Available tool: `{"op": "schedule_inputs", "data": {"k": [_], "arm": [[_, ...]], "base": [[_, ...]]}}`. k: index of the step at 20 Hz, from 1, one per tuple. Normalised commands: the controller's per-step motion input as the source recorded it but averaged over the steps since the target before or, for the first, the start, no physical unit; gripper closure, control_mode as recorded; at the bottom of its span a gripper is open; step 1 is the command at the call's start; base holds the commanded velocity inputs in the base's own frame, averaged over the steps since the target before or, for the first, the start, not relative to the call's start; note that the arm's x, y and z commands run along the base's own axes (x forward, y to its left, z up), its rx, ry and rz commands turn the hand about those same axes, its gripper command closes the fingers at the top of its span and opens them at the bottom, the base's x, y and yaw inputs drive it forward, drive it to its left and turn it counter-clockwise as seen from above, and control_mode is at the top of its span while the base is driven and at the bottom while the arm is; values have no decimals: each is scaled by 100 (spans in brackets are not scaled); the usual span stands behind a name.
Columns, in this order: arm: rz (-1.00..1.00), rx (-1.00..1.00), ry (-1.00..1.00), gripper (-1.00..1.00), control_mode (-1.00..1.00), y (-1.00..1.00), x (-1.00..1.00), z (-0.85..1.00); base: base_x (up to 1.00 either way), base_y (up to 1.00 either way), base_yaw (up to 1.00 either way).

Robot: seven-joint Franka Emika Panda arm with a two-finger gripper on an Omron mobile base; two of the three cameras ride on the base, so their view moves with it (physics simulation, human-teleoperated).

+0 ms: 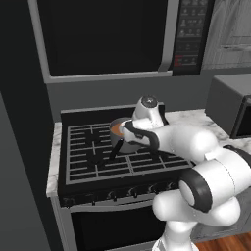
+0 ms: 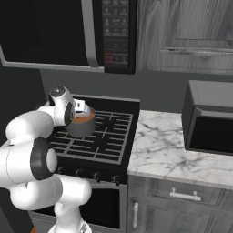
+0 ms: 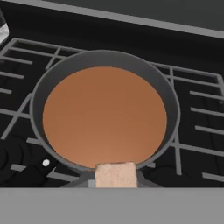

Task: Pick up the sugar cube(s) and place them in the saucepan with hot chocolate.

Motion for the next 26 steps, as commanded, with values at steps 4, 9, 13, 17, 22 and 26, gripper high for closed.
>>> {"op": "schedule_inputs", "data": {"k": [4,9,13,17,22,26], "arm": [[0,0,1,100,-100,0,9,-3],[0,0,0,100,-100,0,0,0],[0,0,0,100,-100,0,0,0],[0,0,0,100,-100,0,0,0],[0,0,0,100,-100,0,0,0],[0,0,0,100,-100,0,0,0]], "base": [[0,0,0],[0,0,0],[0,0,0],[0,0,0],[0,0,0],[0,0,0]]}}
